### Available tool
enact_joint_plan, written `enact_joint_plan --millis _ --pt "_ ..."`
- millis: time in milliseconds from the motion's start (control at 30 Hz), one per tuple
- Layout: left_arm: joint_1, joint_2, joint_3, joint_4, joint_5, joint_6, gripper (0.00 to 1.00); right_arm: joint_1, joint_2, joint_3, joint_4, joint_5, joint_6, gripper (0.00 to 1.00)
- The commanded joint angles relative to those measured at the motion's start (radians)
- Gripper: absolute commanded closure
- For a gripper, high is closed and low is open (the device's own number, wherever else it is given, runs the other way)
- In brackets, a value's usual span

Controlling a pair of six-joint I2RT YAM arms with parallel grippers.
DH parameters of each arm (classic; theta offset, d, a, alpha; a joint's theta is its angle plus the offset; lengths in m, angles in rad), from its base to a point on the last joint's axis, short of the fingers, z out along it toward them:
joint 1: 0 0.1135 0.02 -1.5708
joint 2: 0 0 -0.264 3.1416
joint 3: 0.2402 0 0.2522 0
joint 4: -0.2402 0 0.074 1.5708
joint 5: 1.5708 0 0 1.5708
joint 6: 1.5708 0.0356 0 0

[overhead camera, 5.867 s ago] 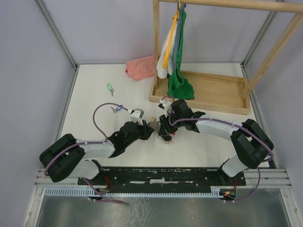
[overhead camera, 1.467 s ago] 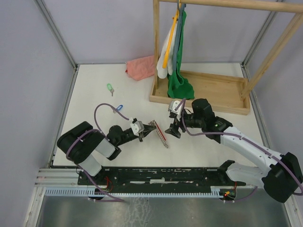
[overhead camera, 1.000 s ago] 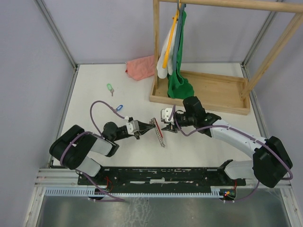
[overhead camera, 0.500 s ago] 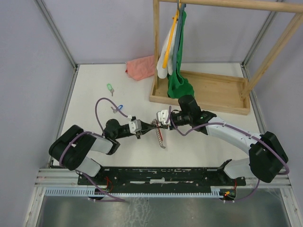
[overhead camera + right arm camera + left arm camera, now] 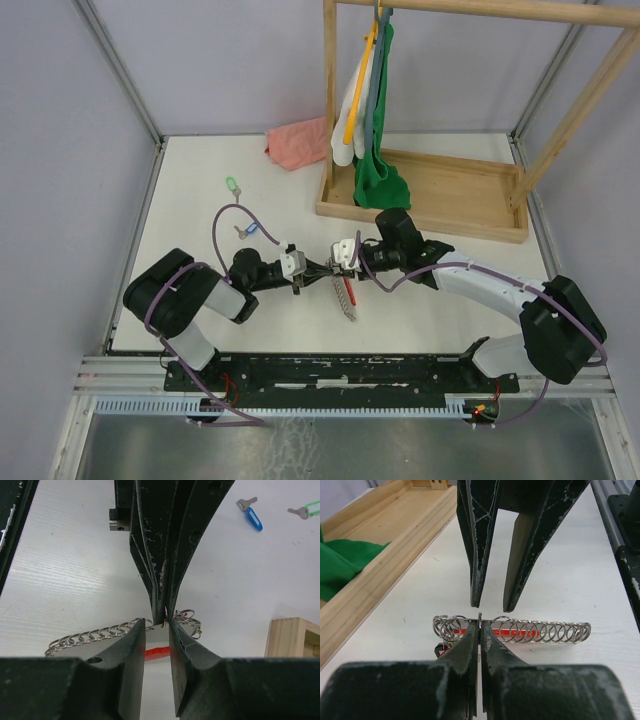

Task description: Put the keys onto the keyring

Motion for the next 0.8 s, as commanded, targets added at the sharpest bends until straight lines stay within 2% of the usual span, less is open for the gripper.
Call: enact_joint_plan --millis 0,767 --pt "0.001 0.0 0.028 0.056 0.037 0.042 0.97 0.005 0.017 0.004 0.071 0.004 0.01 0.68" --pt "-0.009 -0.041 0.012 0.024 0.049 0.106 0.97 0.005 0.064 0.024 0.033 0.0 -0.002 0.78"
